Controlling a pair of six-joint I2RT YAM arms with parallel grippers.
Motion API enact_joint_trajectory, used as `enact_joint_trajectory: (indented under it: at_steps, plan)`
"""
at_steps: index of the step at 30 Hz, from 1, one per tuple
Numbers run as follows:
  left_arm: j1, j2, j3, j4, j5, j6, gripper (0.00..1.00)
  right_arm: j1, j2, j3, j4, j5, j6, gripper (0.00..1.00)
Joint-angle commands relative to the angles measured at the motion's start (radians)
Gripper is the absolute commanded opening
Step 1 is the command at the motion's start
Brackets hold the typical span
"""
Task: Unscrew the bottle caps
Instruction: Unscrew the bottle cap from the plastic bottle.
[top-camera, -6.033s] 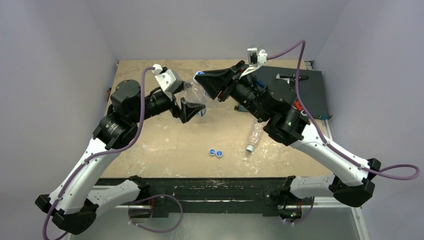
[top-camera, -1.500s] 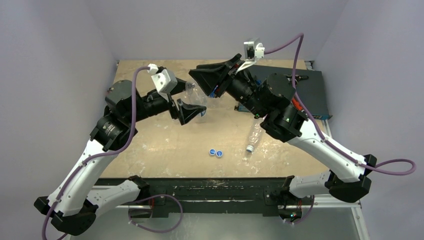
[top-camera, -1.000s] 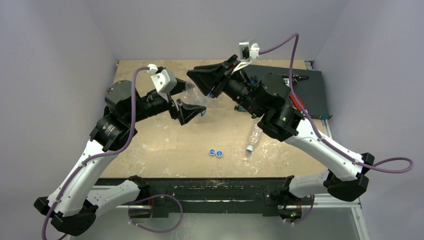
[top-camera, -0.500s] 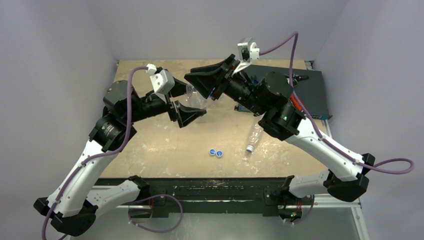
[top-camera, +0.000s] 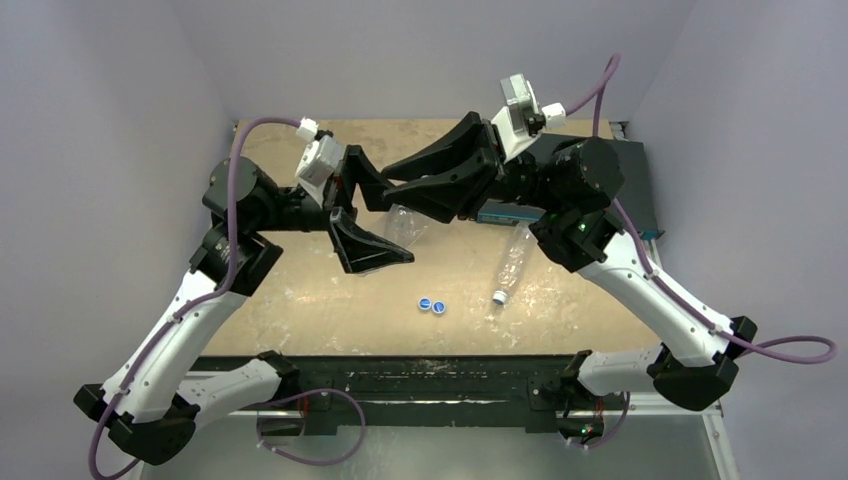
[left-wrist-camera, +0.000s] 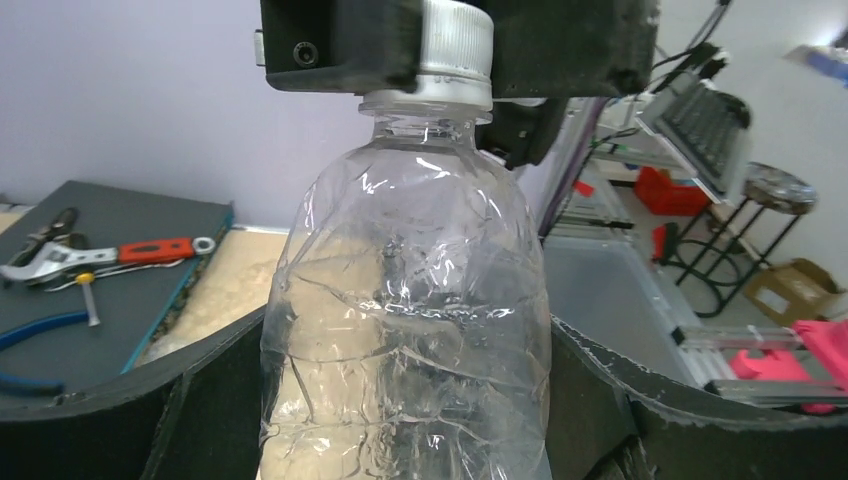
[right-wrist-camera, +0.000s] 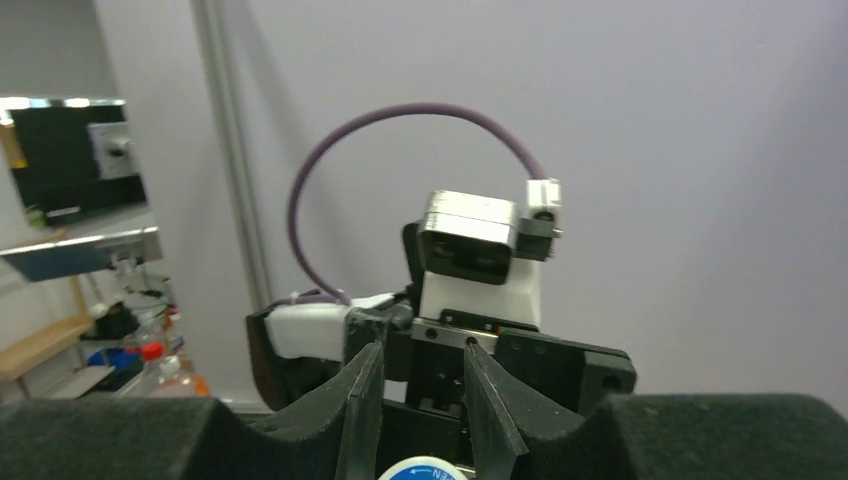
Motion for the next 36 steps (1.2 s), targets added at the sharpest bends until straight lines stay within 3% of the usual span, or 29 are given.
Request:
enact_joint_trajectory:
  at_steps: [1,5,9,11,12,13,14,16,17,21,27,32,36]
  plan:
    - [-0.008,-0.023,-0.007,0.239,0.185,-0.164,0.00,-0.010,0.003,0.005,0.172,-0.264,0.123,0.00]
    - [-0.008,-0.021,-0.015,0.269,0.191,-0.190,0.00,-0.010,0.011,-0.009,0.249,-0.309,0.167,0.00]
    - [-0.008,-0.024,-0.021,0.264,0.191,-0.180,0.00,-0.010,0.020,0.012,0.146,-0.196,0.108,0.00]
    - [-0.008,-0.026,-0.019,0.236,0.185,-0.147,0.00,-0.010,0.009,0.020,0.060,-0.062,0.051,0.21]
    - [-0.008,-0.027,-0.018,0.212,0.182,-0.121,0.00,-0.010,-0.001,0.016,0.040,0.011,0.036,0.37]
    - [-0.008,-0.027,-0.015,0.179,0.175,-0.088,0.00,-0.010,-0.019,0.002,0.028,0.083,0.023,0.59]
    - [-0.008,-0.029,-0.013,0.143,0.165,-0.051,0.00,-0.008,-0.036,-0.008,0.023,0.151,0.014,0.72]
    - [-0.007,-0.032,-0.007,0.068,0.127,0.032,0.00,0.002,-0.058,-0.010,-0.005,0.284,-0.010,0.88]
    - [-0.008,-0.035,-0.003,0.004,0.093,0.092,0.00,0.014,-0.064,0.000,-0.032,0.346,-0.031,0.90]
    - [-0.008,-0.051,0.009,-0.164,-0.146,0.293,0.00,0.092,-0.065,0.054,-0.151,0.585,-0.104,0.94]
    - [-0.008,-0.101,-0.030,-0.149,-0.418,0.413,0.00,0.163,-0.066,0.068,-0.298,0.863,-0.144,0.89]
    - [-0.008,-0.110,-0.038,-0.132,-0.509,0.415,0.00,0.165,-0.111,-0.009,-0.279,0.907,-0.128,0.86]
    - [-0.008,-0.107,-0.044,-0.120,-0.537,0.415,0.00,0.165,-0.099,-0.009,-0.271,0.902,-0.106,0.77]
